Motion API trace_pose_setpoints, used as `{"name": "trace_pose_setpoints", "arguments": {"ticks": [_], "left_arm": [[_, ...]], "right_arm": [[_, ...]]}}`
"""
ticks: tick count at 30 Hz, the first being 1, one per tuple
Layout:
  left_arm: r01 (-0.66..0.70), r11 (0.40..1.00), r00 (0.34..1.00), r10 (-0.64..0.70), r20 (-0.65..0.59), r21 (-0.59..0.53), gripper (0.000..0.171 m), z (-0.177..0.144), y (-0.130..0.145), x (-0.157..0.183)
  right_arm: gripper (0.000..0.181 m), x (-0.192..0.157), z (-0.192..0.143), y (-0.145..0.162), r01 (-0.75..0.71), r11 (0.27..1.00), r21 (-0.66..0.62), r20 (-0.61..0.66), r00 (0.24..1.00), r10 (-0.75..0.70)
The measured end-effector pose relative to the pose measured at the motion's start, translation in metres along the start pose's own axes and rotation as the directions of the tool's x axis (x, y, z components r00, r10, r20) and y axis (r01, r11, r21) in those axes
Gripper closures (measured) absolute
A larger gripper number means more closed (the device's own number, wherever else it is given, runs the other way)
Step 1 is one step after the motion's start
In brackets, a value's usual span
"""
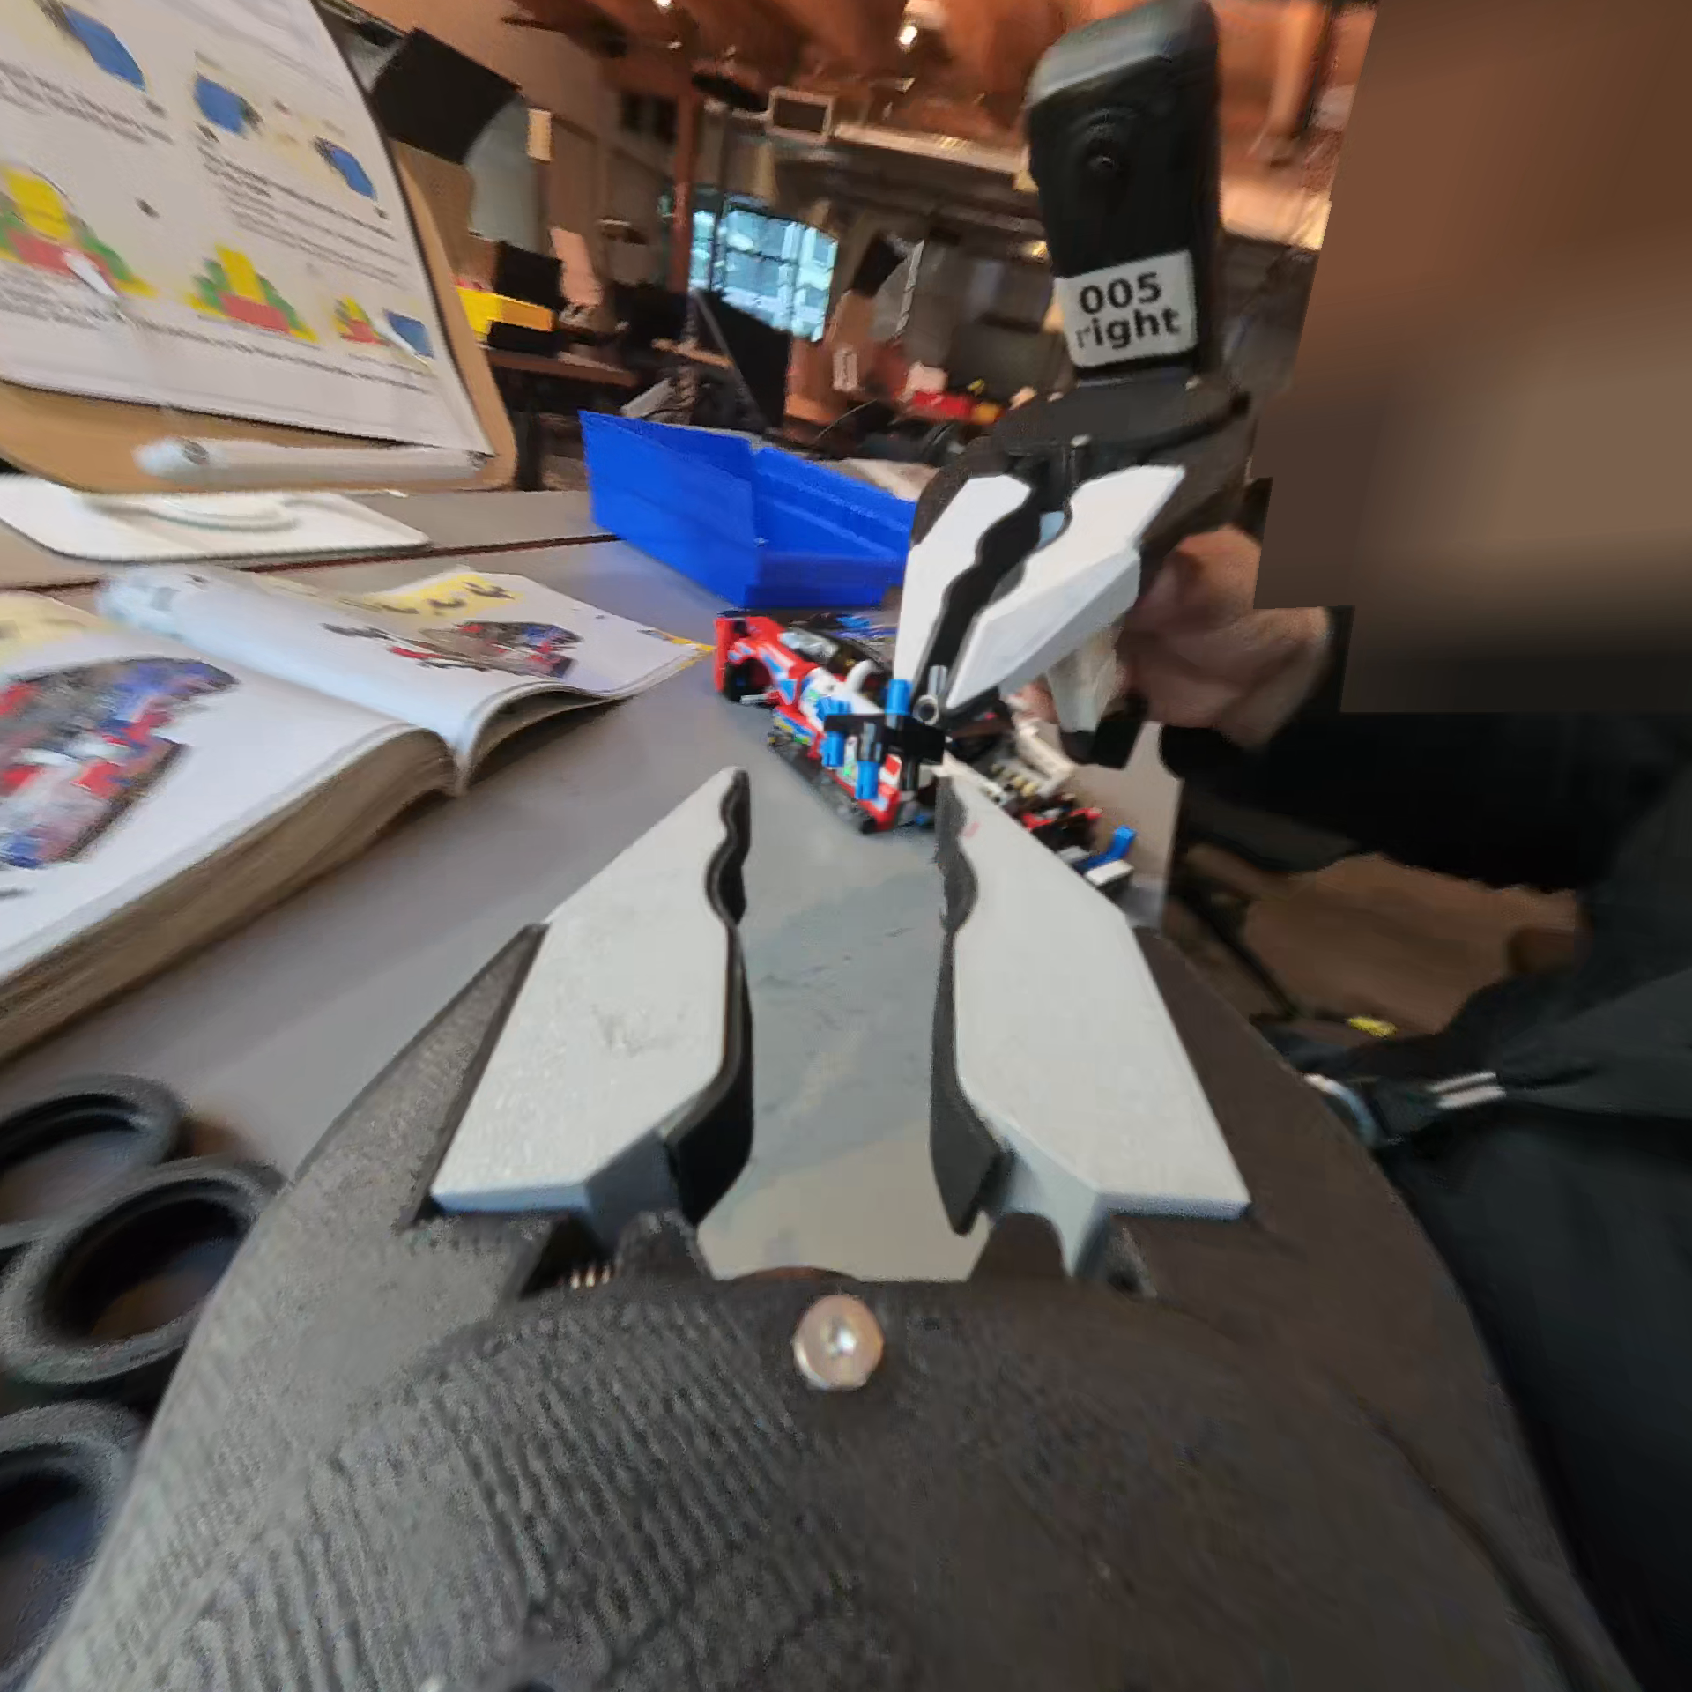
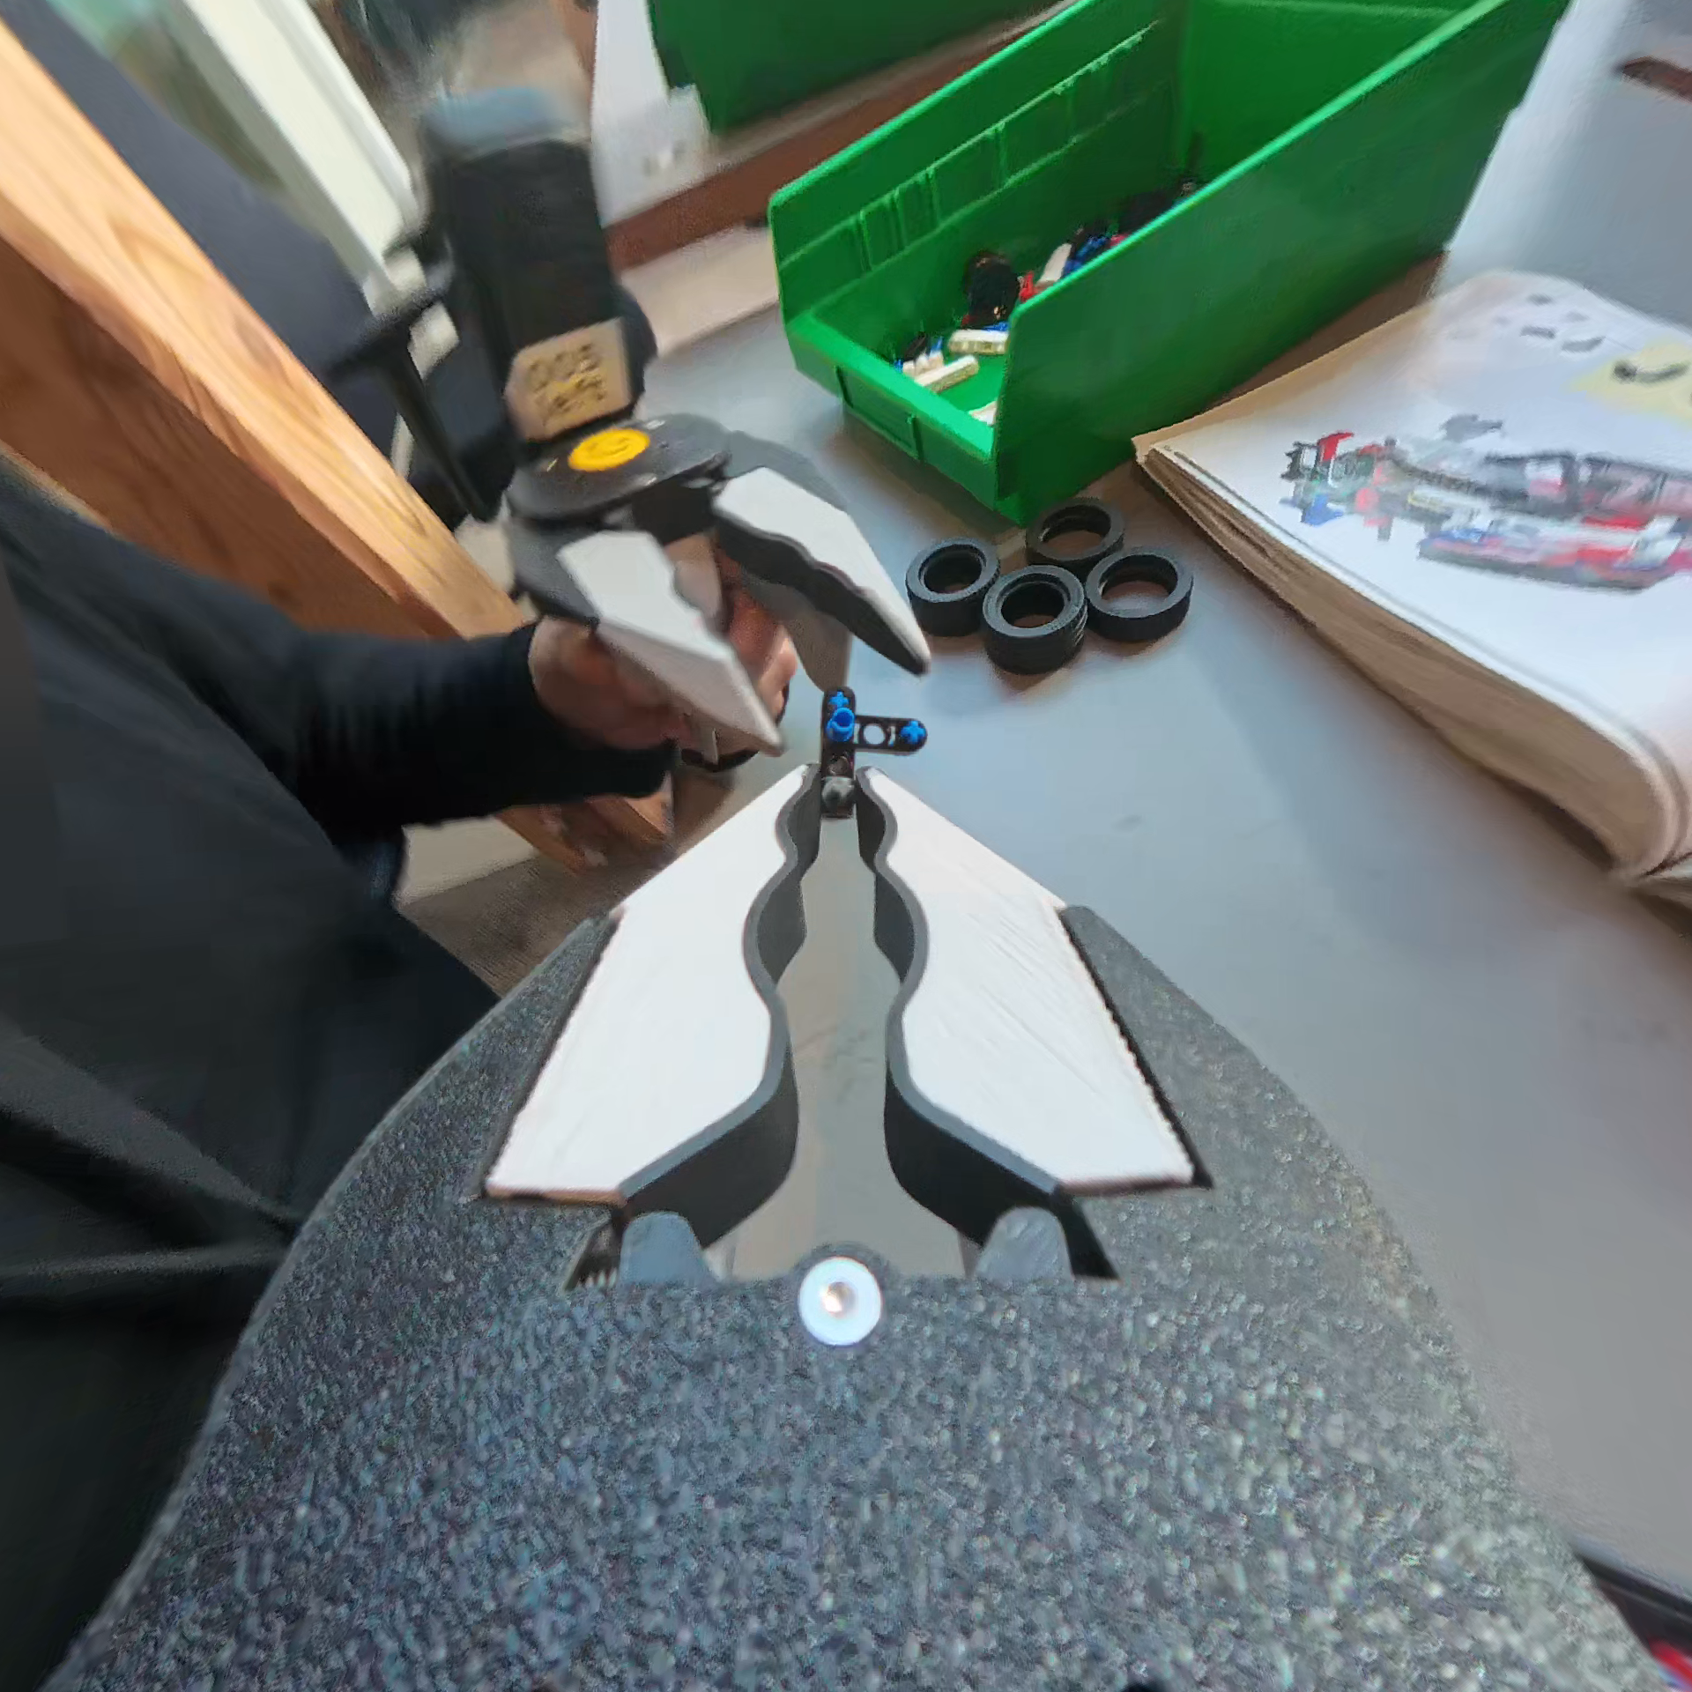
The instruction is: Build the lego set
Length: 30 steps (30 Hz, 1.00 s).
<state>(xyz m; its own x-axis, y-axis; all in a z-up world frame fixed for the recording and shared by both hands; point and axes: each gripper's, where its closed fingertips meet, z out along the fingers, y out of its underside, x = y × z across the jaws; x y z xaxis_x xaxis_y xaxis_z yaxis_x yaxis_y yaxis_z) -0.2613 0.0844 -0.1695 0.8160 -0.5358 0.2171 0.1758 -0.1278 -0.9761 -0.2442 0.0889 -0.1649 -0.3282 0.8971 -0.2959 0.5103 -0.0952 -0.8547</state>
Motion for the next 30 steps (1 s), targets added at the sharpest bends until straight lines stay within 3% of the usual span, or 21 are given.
{"name": "trace_pose_setpoints", "arguments": {"ticks": [2,4,7,9,11,13,16,20,25,30], "left_arm": [[-0.152,0.987,0.986,0.156,0.06,-0.057,0.121,0.0,-0.005,0.009],[-0.311,0.936,0.935,0.332,0.123,-0.162,0.115,0.005,-0.004,0.013],[-0.553,0.779,0.779,0.609,0.15,-0.296,0.132,0.013,0.0,0.018],[-0.638,0.681,0.688,0.714,0.131,-0.359,0.138,0.015,0.003,0.021],[-0.661,0.644,0.66,0.743,0.111,-0.385,0.138,0.018,0.006,0.024],[-0.641,0.666,0.682,0.722,0.114,-0.382,0.133,0.023,0.006,0.028],[-0.592,0.707,0.701,0.688,0.185,-0.387,0.143,0.028,0.002,0.024],[-0.51,0.78,0.775,0.6,0.2,-0.362,0.142,0.031,0.001,0.025],[-0.462,0.808,0.831,0.539,0.139,-0.366,0.148,0.034,0.007,0.029],[-0.482,0.808,0.83,0.545,0.121,-0.338,0.148,0.035,0.005,0.032]], "right_arm": [[0.175,0.0,-0.002,-0.004,-0.139,0.989,0.059,0.057,0.989,0.136],[0.175,-0.002,-0.003,-0.005,-0.261,0.961,0.091,0.123,0.961,0.249],[0.175,-0.007,-0.001,0.001,-0.415,0.905,0.09,0.224,0.894,0.388],[0.175,-0.009,-0.005,0.003,-0.509,0.856,0.091,0.296,0.834,0.465],[0.175,-0.008,-0.009,0.004,-0.589,0.803,0.096,0.346,0.776,0.527],[0.175,-0.009,-0.01,0.008,-0.636,0.765,0.1,0.37,0.737,0.565],[0.175,-0.011,-0.01,0.007,-0.678,0.724,0.125,0.409,0.7,0.585],[0.175,-0.008,-0.013,0.006,-0.668,0.721,0.185,0.389,0.723,0.571],[0.175,-0.01,-0.015,0.009,-0.662,0.723,0.198,0.391,0.73,0.56],[0.175,-0.012,-0.018,0.009,-0.641,0.726,0.25,0.368,0.756,0.541]]}}
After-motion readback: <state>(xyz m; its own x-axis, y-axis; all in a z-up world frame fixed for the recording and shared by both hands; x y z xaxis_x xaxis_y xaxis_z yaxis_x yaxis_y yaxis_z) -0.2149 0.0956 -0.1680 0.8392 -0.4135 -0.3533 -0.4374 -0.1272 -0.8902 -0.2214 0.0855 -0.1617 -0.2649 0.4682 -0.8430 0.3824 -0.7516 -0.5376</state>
